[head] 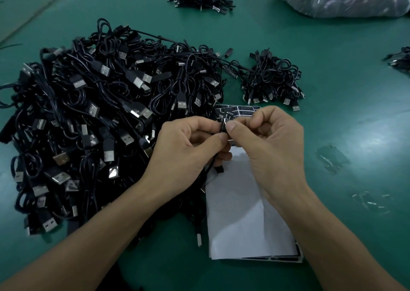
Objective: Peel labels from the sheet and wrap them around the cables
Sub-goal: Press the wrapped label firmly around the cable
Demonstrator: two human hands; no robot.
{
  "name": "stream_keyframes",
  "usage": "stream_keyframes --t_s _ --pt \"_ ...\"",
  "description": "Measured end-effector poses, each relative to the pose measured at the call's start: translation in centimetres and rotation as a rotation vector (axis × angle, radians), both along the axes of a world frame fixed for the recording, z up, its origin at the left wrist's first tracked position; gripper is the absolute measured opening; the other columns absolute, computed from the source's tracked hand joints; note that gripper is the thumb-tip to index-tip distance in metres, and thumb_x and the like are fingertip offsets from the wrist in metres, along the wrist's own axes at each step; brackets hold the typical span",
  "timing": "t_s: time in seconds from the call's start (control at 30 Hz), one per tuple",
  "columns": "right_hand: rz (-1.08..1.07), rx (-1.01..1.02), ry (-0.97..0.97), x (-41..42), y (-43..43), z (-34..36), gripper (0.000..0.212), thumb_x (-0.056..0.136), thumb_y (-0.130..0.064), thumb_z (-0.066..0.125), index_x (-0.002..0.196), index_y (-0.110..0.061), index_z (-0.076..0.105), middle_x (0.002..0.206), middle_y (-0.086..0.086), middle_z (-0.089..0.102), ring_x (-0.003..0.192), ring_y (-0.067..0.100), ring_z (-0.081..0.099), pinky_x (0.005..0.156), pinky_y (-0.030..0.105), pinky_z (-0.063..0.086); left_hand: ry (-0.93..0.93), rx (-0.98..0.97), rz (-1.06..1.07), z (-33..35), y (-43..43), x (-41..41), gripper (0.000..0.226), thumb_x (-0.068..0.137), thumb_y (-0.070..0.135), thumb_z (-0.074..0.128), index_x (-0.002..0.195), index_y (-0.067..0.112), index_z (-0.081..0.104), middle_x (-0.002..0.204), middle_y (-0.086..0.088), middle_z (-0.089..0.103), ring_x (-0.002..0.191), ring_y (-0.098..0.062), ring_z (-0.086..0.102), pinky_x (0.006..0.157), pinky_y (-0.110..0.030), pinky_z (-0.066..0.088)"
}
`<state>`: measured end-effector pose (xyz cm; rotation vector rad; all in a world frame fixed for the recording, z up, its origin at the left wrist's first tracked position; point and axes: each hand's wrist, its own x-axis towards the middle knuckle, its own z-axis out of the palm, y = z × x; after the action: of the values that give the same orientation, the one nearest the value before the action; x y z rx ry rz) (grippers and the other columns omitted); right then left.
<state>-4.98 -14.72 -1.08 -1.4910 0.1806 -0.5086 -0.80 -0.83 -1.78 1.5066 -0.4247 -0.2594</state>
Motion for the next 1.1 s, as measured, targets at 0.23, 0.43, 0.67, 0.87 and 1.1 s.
stream_keyframes --t_s 0.23,0.43,0.67,0.87,1.1 --pt "0.028 0.01 -0.011 -0.07 -0.23 0.18 0.034 0.082 0.008 0.074 0.075 -0.014 0.049 0.071 -0.004 0.072 0.064 0.008 0.066 0.065 0.022 0.056 0.022 -0.008 0.002 0.05 -0.07 -0.08 0.008 0.092 0.003 0.067 0.091 0.009 0.072 0.073 -0.011 0.075 0.065 -0.021 0.075 0.058 -0.026 0.059" --pt "0.033 0.02 -0.016 -0.04 -0.47 0.19 0.034 0.082 0.009 0.073 0.074 -0.014 0.049 0.071 -0.002 0.072 0.066 0.009 0.067 0.067 0.021 0.056 0.038 -0.014 0.009 0.1 -0.09 -0.11 0.005 0.091 0.002 0.068 0.092 0.005 0.071 0.073 -0.013 0.075 0.065 -0.021 0.075 0.059 -0.026 0.06" --pt "0.043 0.033 -0.002 -0.02 -0.6 0.37 0.034 0.082 0.009 0.074 0.075 -0.013 0.049 0.068 -0.004 0.071 0.062 0.007 0.065 0.063 0.017 0.053 0.013 -0.013 0.01 0.05 -0.05 -0.04 0.009 0.092 0.003 0.067 0.091 0.011 0.072 0.075 -0.01 0.076 0.069 -0.021 0.076 0.059 -0.024 0.058" --pt "0.056 0.046 0.007 -0.09 -0.66 0.59 0.034 0.083 0.007 0.074 0.076 -0.014 0.048 0.07 -0.001 0.071 0.065 0.011 0.065 0.064 0.021 0.054 0.019 -0.014 0.011 0.0 -0.12 -0.06 0.009 0.091 0.003 0.068 0.091 0.01 0.072 0.074 -0.009 0.076 0.068 -0.021 0.076 0.058 -0.023 0.058" --pt "0.037 0.024 0.011 -0.13 -0.57 0.51 0.035 0.081 0.007 0.075 0.074 -0.015 0.048 0.069 -0.003 0.072 0.062 0.008 0.065 0.062 0.019 0.053 0.034 -0.021 0.016 0.01 -0.06 -0.07 0.007 0.091 0.003 0.069 0.091 0.01 0.071 0.074 -0.01 0.076 0.067 -0.022 0.076 0.058 -0.023 0.058"
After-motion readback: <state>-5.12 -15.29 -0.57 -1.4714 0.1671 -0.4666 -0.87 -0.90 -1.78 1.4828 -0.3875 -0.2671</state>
